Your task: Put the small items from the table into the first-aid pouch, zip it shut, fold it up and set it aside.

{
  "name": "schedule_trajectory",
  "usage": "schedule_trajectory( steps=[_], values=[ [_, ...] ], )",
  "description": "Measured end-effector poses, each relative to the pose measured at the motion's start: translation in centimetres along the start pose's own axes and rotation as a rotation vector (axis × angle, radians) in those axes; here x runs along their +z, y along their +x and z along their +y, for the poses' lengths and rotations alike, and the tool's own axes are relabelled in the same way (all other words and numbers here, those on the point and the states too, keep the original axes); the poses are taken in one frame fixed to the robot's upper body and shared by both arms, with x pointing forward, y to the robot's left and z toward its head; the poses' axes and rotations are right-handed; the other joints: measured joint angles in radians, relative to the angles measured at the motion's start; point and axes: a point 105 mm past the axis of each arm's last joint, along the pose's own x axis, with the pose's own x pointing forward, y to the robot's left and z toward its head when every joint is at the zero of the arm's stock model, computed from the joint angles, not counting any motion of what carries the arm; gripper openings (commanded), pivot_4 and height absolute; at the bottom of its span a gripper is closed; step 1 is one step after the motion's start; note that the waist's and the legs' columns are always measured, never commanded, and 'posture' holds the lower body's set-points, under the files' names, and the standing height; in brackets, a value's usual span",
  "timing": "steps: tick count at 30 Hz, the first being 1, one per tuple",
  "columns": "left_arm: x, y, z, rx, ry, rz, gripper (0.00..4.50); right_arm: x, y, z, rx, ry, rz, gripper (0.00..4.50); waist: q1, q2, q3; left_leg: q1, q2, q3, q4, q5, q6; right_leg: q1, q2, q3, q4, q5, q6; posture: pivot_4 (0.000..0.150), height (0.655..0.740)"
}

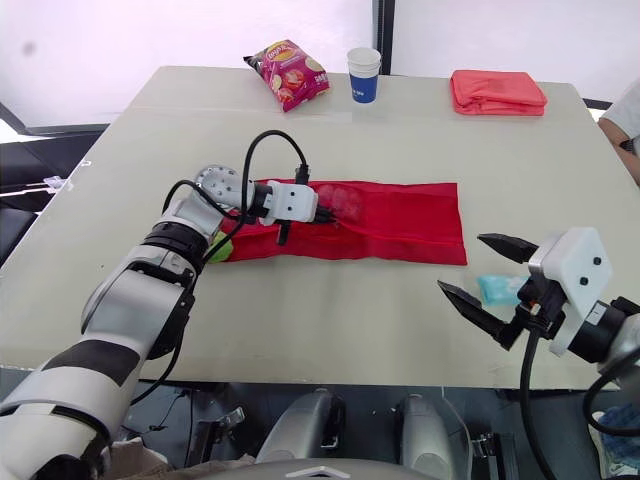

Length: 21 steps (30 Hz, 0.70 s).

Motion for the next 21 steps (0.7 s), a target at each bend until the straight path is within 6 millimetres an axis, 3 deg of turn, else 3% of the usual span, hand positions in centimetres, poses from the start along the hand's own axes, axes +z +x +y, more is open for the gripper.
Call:
schedule_trajectory(
  steps=[3,4,5,6,9,10,16,19,21],
  values=[
    [0.8,0.2,0.5,0.017,-0.154,-0.098,1.83,0.1,-0.4,-0.1,-0.008,-0.007,0.003,4.50,-0.001,0.000,0.000,0.000,0.000,0.000,0.000,0.000,0.000,0.000,0.000,0.000,0.000,0.000,0.000,0.150,0.7395],
    [0.8,0.2,0.6,0.019,-0.177,-0.109,1.94,0.1,-0.5,-0.1,-0.007,-0.007,0.002,4.50,-0.001,0.000,0.000,0.000,0.000,0.000,0.000,0.000,0.000,0.000,0.000,0.000,0.000,0.000,0.000,0.150,0.7395],
    [1.8,-0.2,1.3,0.003,-0.366,-0.212,2.50,0.0,-0.7,-0.1,-0.009,-0.002,0.009,4.50,-0.004,0.000,0.000,0.000,0.000,0.000,0.000,0.000,0.000,0.000,0.000,0.000,0.000,0.000,0.000,0.150,0.7395],
    [2.5,-0.4,1.7,-0.002,-0.455,-0.255,2.74,-0.1,-0.8,0.0,-0.009,0.003,0.013,4.50,-0.005,0.000,0.000,0.000,0.001,0.000,0.000,0.000,0.000,0.000,0.000,0.000,0.000,0.000,0.000,0.150,0.7395],
    [4.3,0.2,1.7,-0.009,-0.586,-0.315,4.26,-0.3,-0.9,0.1,-0.009,0.009,0.018,4.50,-0.005,0.000,0.000,0.001,0.001,-0.001,0.000,0.000,0.000,0.000,0.000,0.001,0.001,0.000,0.000,0.150,0.7395],
    [5.1,1.1,1.1,-0.012,-0.619,-0.319,4.48,-0.3,-0.9,0.1,-0.009,0.009,0.020,4.50,-0.004,0.000,0.000,0.001,0.001,-0.001,0.000,0.000,0.000,0.000,0.000,0.001,0.001,0.000,0.000,0.150,0.7395],
    [7.5,5.3,0.3,0.024,-0.655,-0.230,4.48,0.0,-0.8,0.1,0.000,-0.011,0.017,4.50,0.000,0.000,0.000,0.000,0.001,0.000,0.001,0.000,0.000,0.000,0.000,0.001,0.001,0.000,0.000,0.150,0.7395],
    [7.6,7.4,0.8,0.079,-0.624,-0.147,4.48,0.0,-0.8,0.0,-0.005,-0.019,0.019,4.50,0.000,0.000,0.000,0.001,0.000,0.000,0.001,0.000,0.000,0.000,0.000,0.001,0.001,0.000,0.000,0.150,0.7395],
    [7.5,7.8,1.0,0.092,-0.616,-0.133,4.48,0.0,-0.8,0.0,-0.007,-0.017,0.020,4.50,-0.002,0.000,0.000,0.001,0.000,0.000,0.001,0.000,0.000,0.000,0.000,0.002,0.001,0.000,0.000,0.150,0.7395]
  ],
)
